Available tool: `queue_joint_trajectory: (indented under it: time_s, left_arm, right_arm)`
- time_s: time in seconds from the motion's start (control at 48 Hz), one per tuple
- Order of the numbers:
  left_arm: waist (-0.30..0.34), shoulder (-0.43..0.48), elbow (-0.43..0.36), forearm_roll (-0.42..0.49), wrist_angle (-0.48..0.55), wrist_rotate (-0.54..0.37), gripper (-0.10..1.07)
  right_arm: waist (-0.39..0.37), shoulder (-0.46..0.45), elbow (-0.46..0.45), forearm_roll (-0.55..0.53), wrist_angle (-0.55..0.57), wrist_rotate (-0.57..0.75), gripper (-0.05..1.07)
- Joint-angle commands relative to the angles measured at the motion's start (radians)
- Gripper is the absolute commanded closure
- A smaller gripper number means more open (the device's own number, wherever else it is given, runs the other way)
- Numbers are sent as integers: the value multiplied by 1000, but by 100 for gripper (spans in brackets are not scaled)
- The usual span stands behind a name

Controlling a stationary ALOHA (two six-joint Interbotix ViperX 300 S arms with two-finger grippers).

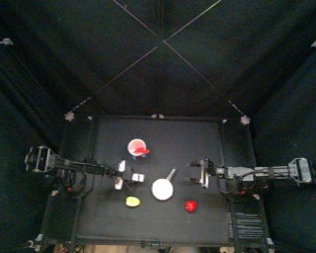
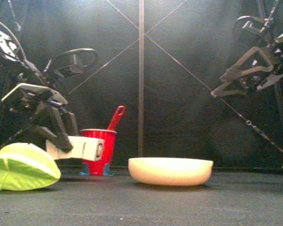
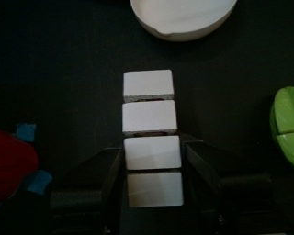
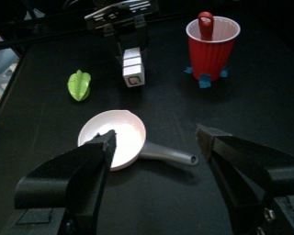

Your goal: Place sushi roll above starfruit

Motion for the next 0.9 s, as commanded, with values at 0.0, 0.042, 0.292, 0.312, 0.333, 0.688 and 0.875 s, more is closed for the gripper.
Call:
queue_joint_trajectory:
  time_s: [0.0, 0.042, 0.292, 0.312, 0.333, 0.688, 0.875]
  left_arm:
    - [15, 3, -9, 2, -29, -2, 48]
    - [21, 8, -9, 2, -38, -2, 47]
    - [32, 51, -9, 2, -69, -2, 46]
    - [35, 52, -9, 2, -69, -2, 46]
    - [35, 55, -9, 2, -71, -2, 45]
    - [54, 57, -8, -26, -69, -5, 23]
    - [58, 52, -8, -46, -71, -3, 9]
  right_arm:
    - [-3, 3, -14, 0, -5, 0, 3]
    - [-2, 3, -14, 0, -3, 0, 3]
    - [-3, 6, -14, 0, -3, 0, 3]
    - [-2, 6, -15, 0, -5, 0, 3]
    - [-2, 6, -14, 0, -3, 0, 3]
    - [-3, 8, -14, 0, -3, 0, 3]
    - [-3, 8, -15, 0, -3, 0, 3]
